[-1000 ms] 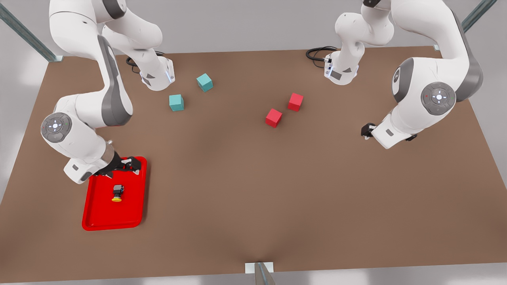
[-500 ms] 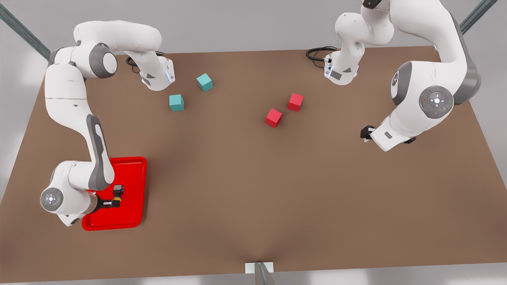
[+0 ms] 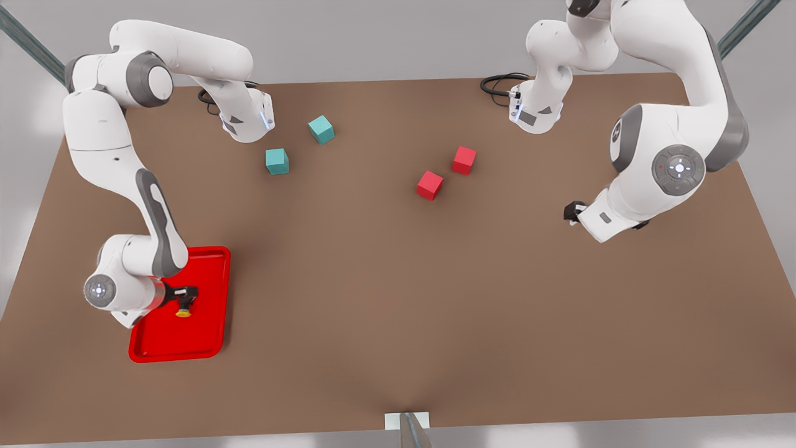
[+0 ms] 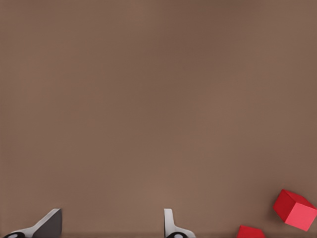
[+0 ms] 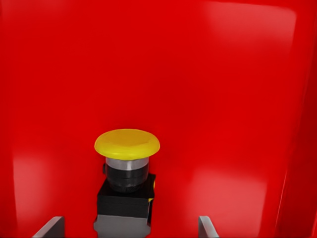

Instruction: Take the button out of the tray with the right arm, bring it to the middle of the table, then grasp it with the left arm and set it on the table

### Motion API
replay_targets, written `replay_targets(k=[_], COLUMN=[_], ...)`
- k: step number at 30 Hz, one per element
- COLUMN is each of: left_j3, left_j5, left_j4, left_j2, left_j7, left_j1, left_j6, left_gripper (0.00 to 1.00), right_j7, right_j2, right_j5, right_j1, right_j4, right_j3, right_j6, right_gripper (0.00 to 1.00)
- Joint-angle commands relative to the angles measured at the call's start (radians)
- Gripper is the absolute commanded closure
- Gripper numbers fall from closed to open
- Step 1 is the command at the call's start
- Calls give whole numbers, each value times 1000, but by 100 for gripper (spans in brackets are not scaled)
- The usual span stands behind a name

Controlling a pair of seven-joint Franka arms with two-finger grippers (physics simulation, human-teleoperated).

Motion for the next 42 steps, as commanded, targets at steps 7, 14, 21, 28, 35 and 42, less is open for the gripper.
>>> replay_targets(k=[7, 14, 21, 28, 35, 42], left_j3=[0, 0, 0, 0, 0, 0], left_j5=[1, 1, 1, 1, 1, 1], left_j4=[0, 0, 0, 0, 0, 0], left_j2=[4, 4, 4, 4, 4, 9], left_j7=[5, 4, -1, -1, -4, -4], left_j1=[0, -2, -2, -3, -8, -8], left_j6=[-5, -8, -18, -18, -23, -23], left_gripper=[0, 0, 0, 0, 0, 0], right_j7=[6, 19, 36, 62, 467, 1153], right_j2=[6, 32, 29, 20, -24, 11], right_j5=[2, 3, 2, 2, -1, 123], right_j1=[6, 4, 15, 35, 126, 592], right_j4=[-7, -11, -10, 5, 71, 194], right_j3=[-1, -3, -1, 3, 247, 238], right_j6=[134, 134, 119, 41, -140, -114], right_gripper=[0, 0, 63, 63, 63, 63])
